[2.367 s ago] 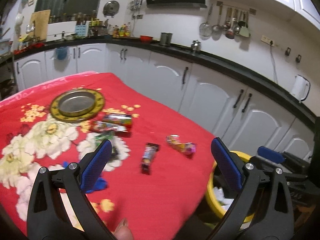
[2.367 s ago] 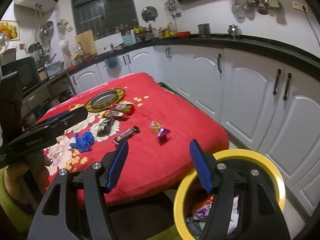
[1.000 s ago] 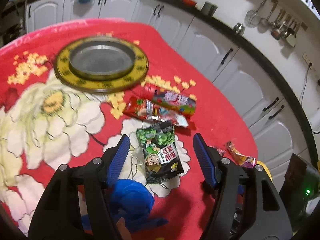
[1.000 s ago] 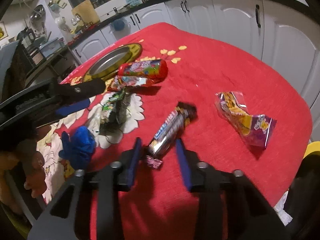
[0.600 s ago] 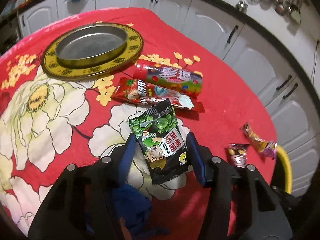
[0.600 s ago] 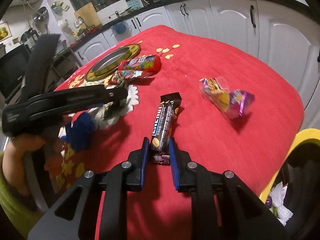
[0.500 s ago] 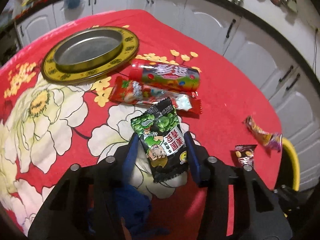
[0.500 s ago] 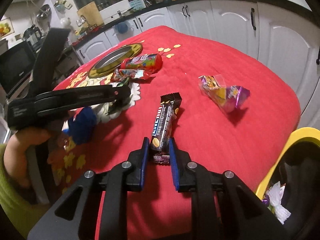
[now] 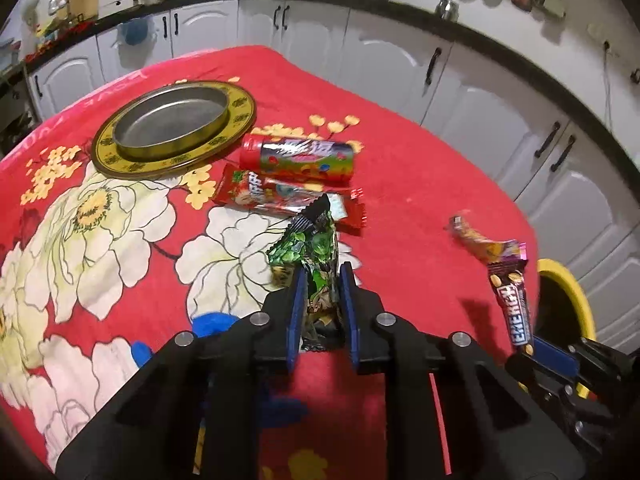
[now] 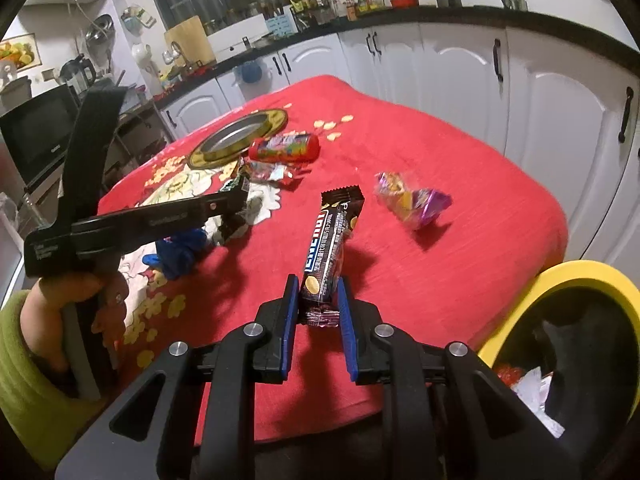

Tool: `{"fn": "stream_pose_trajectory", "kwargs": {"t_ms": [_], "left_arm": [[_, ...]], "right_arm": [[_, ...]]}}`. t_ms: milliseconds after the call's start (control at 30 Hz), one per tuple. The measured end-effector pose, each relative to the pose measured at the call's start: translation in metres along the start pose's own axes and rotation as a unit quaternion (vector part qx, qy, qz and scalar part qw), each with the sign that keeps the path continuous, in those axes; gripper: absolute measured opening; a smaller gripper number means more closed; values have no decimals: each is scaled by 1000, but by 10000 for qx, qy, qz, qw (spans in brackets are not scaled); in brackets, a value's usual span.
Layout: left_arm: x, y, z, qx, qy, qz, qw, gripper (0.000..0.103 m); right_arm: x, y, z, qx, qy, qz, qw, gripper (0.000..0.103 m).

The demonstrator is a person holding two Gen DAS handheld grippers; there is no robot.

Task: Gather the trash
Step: 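Grasp the green snack bag with the left tool while the right tool grasps the chocolate bar, then carry the green snack bag and chocolate bar over the yellow bin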

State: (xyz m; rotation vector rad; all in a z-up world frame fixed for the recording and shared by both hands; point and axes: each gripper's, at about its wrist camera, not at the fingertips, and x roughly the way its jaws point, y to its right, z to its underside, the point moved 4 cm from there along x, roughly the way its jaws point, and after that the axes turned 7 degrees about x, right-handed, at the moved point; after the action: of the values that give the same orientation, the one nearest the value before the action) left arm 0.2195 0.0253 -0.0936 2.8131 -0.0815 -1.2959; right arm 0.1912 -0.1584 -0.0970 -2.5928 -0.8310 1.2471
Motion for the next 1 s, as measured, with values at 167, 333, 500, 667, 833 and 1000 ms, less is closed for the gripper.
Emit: {"fn": "stream_pose_trajectory", "kwargs": {"t_ms": [167,333,500,667,833,1000], "left_arm": [[-24,16,-2,67,325,169,9993,11],[-42,35,-4,162,511,369,9979,10],[-52,54,-8,266,641,543,9961,10],[-62,74,-10,425,758,690,9938,10],[-69,93,-9,585,816,815,9916,9],[-74,108,-8,690,866,942,9894,9]], "right_arm": [[-13,5,-3,-9,139,39,9999,19],[-31,11,-4,-8,320,109,9994,19],[-50,21,-4,8,485,228,9986,19],[-65,31,-2,34,611,345,9975,19],[-80,41,2,33,719,480,9962,19],[-91,51,5,70,799,616,9949,19]]}}
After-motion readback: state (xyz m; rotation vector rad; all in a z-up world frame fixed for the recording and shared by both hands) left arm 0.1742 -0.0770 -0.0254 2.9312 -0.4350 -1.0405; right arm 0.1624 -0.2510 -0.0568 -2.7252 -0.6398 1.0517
